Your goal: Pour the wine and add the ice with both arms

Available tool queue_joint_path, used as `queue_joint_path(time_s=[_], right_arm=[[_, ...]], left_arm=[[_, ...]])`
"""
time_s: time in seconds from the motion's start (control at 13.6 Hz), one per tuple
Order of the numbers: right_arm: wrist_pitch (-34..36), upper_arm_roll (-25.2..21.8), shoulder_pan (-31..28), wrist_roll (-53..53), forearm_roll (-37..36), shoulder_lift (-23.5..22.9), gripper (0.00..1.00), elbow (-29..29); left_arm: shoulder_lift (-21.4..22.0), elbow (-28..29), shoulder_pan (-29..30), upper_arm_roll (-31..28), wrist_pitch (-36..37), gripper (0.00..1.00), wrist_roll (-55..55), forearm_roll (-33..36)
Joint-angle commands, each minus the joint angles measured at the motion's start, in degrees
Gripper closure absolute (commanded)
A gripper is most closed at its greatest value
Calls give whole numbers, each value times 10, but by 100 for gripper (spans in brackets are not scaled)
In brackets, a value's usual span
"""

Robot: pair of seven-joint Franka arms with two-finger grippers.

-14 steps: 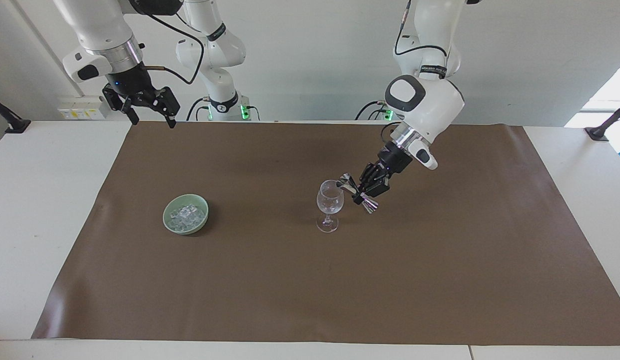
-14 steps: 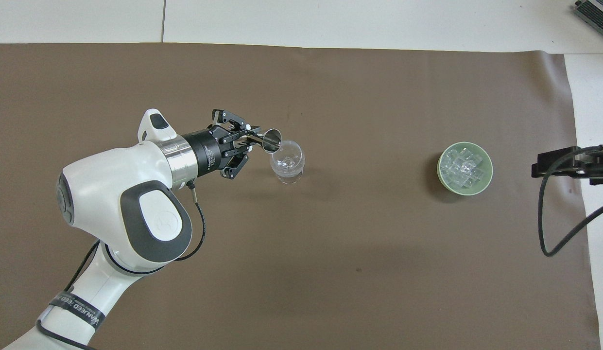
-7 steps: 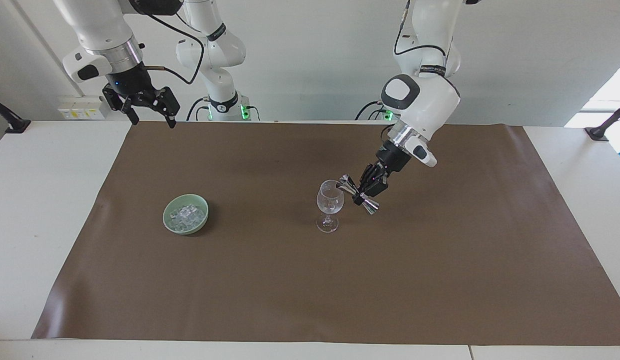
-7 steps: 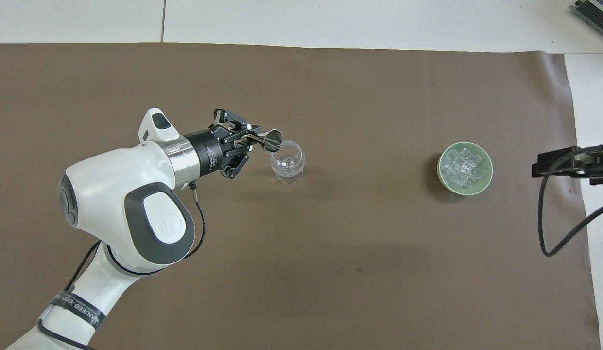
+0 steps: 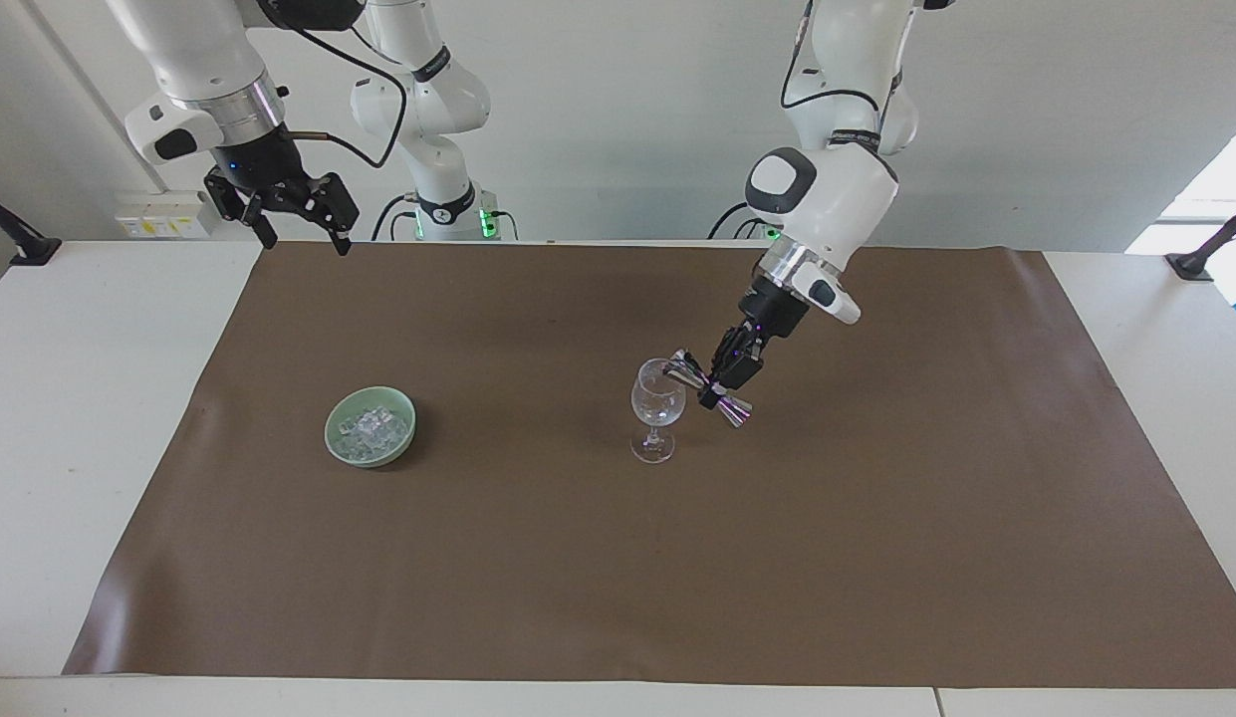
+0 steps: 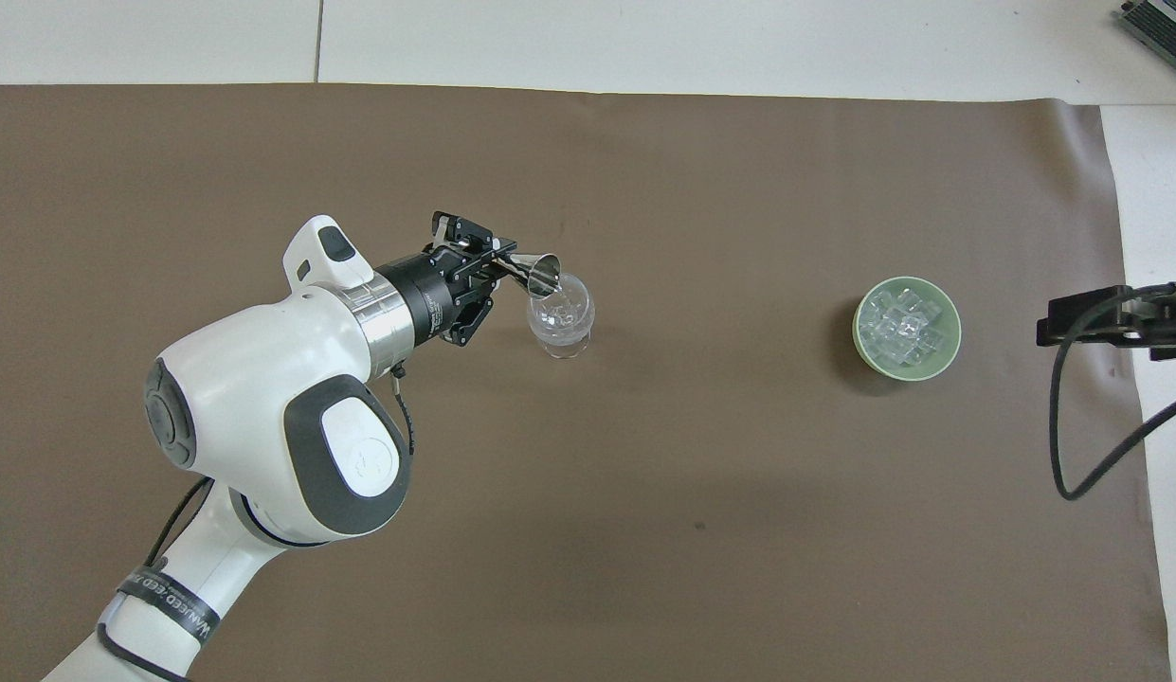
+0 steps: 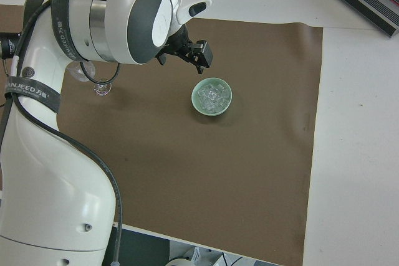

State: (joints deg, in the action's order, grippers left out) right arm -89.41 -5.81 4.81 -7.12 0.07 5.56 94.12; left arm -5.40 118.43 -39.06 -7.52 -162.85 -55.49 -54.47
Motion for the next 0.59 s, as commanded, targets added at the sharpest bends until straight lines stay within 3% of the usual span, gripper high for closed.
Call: queue_joint_path(time_s=[0.0,0.51], right_arm=[[8,-2,0,11,-2,2,0,1],[8,-1,0,11,-2,2,0,1]], left_arm=[[2,9,-13,-8,-17,100,-7,38],[1,11,-12,-9,-18,100,-1,103]])
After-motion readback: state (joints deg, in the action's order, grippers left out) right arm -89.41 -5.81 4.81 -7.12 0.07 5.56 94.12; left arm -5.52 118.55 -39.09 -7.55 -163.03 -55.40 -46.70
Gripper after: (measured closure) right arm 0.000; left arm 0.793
